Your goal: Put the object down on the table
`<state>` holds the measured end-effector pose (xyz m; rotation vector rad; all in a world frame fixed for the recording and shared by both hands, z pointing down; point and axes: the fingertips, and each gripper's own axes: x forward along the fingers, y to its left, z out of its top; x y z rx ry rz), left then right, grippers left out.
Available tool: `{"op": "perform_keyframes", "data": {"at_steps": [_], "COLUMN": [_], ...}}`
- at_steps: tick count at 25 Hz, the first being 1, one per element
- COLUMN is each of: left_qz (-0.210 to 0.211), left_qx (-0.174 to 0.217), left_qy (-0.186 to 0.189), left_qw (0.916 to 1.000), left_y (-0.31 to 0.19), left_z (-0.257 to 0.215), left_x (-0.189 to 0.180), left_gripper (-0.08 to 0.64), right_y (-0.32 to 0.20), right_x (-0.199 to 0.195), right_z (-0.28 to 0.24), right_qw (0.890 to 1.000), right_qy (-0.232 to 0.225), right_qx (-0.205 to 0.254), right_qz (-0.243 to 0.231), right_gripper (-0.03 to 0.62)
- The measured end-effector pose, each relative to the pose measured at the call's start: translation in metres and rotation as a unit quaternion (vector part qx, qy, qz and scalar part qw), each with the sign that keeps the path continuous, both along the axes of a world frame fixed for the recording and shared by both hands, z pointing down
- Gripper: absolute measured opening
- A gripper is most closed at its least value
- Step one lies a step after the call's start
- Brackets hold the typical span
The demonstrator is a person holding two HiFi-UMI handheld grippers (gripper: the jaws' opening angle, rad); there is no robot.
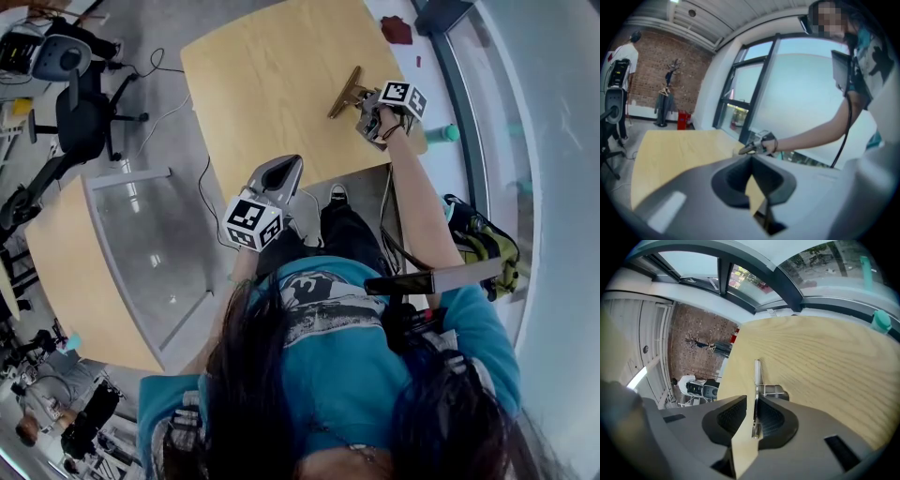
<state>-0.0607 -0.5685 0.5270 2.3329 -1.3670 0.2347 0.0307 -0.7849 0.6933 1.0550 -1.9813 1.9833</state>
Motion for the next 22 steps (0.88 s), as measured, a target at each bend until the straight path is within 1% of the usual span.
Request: {"op": "perform_keyframes", "data": {"at_steps": [2,3,4,6,7,8,13,19,22], "left_qz": [0.003,0.005,0.006,0.009,0.011,0.013,0.02,0.033,0.037], "left_qx": [0.003,0.004,0.005,0.008,0.01,0.012,0.022,0.038,0.046], "left_qy": [0.001,0.001,0.002,0.002,0.003,0.003,0.004,0.007,0.011], "left_qw": [1.0,1.0,1.0,0.9999,0.9999,0.9998,0.9996,0.9987,0.9982], "left_y": [0.001,0.001,0.002,0.004,0.005,0.007,0.019,0.035,0.045], "left_z": [-0.002,-0.002,-0.003,-0.004,-0.005,-0.006,-0.01,-0.011,-0.017], "left_x": [-0.003,-0.005,-0.007,-0.009,-0.009,-0.01,-0.012,-0.013,-0.02], "left_gripper": [0.003,0.003,0.003,0.003,0.003,0.003,0.003,0.003,0.003], "right_y": [0.002,0.003,0.005,0.011,0.016,0.021,0.054,0.103,0.13], "right_x": [-0.001,0.001,0.003,0.011,0.014,0.016,0.019,0.009,-0.003], "right_z": [-0.004,-0.005,-0.006,-0.008,-0.011,-0.015,-0.052,-0.1,-0.125], "right_qw": [1.0,1.0,0.999,0.998,0.997,0.997,0.998,0.992,0.989], "right_qy": [0.01,0.02,0.035,0.064,0.069,0.064,-0.007,-0.058,-0.067], "right_qx": [0.008,0.011,0.015,0.028,0.034,0.038,0.051,0.1,0.121], "right_qz": [-0.004,-0.002,-0.001,-0.003,-0.003,-0.001,0.028,0.042,0.044], "right_gripper": [0.094,0.134,0.146,0.146,0.146,0.146,0.146,0.144,0.143]}}
